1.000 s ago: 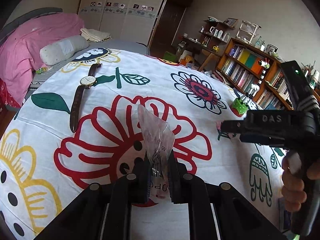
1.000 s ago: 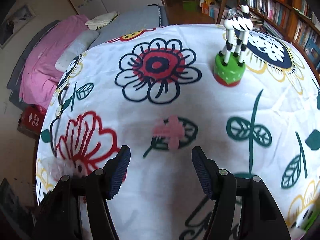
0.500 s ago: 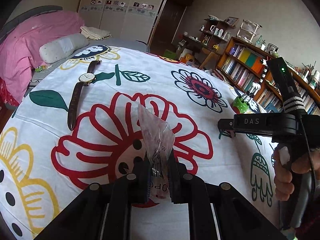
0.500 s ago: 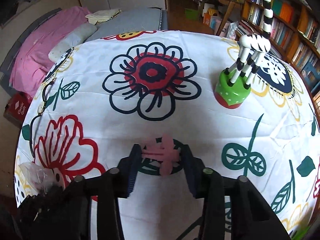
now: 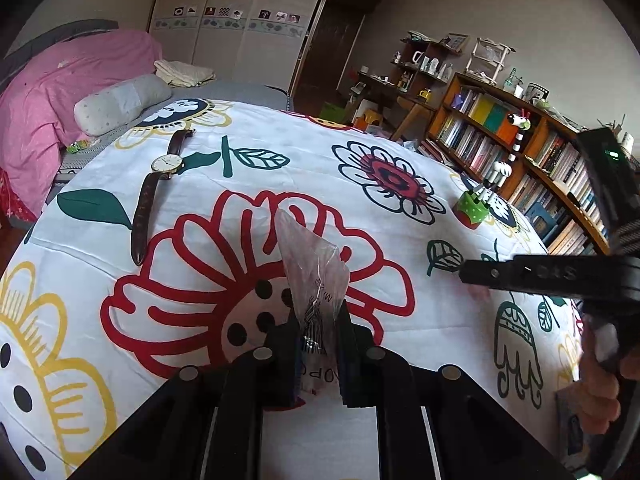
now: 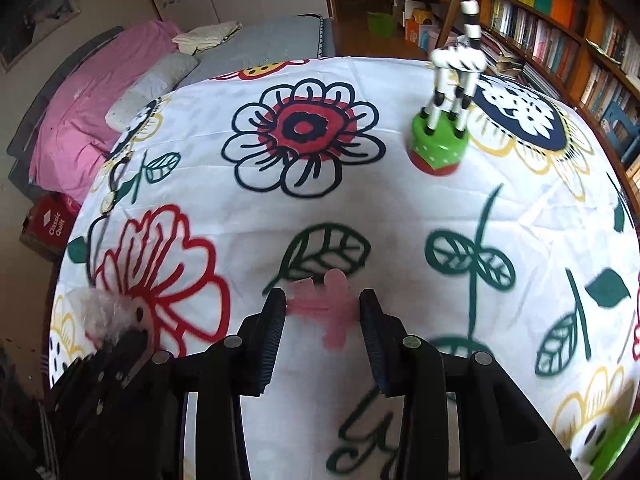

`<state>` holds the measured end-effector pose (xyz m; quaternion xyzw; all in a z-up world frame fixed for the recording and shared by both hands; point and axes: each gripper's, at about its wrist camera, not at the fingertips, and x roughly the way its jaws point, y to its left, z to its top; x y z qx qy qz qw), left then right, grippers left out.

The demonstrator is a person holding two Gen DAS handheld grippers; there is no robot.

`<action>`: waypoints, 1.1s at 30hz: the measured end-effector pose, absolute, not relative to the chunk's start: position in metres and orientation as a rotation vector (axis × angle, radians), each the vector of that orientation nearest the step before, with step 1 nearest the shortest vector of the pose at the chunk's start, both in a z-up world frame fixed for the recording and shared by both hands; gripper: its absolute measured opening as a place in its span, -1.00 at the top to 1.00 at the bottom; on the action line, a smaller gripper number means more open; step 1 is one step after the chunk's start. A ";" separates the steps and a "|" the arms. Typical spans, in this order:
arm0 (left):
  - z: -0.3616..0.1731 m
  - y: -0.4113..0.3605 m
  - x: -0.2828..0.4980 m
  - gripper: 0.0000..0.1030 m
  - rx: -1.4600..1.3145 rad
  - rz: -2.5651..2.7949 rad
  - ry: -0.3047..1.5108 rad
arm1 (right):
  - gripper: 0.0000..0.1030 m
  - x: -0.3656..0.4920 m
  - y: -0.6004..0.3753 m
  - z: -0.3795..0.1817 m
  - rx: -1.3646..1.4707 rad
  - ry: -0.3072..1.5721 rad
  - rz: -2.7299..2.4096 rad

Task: Organize soft objects
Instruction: 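Grasp the pink foam cross piece with the right tool, then carry the clear bag and pink foam cross toward the green plate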

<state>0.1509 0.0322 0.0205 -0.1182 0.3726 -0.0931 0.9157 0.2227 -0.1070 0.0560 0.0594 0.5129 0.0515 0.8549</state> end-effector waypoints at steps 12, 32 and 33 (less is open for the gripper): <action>0.034 0.015 0.139 0.72 -0.178 -0.204 0.708 | 0.24 0.147 -0.112 0.088 0.136 0.984 0.145; 0.050 -0.006 0.117 0.73 -0.179 -0.315 0.671 | 0.24 0.027 -0.106 0.111 0.107 0.799 0.184; 0.051 -0.007 0.116 0.73 -0.185 -0.326 0.673 | 0.24 0.023 -0.107 0.112 0.117 0.796 0.187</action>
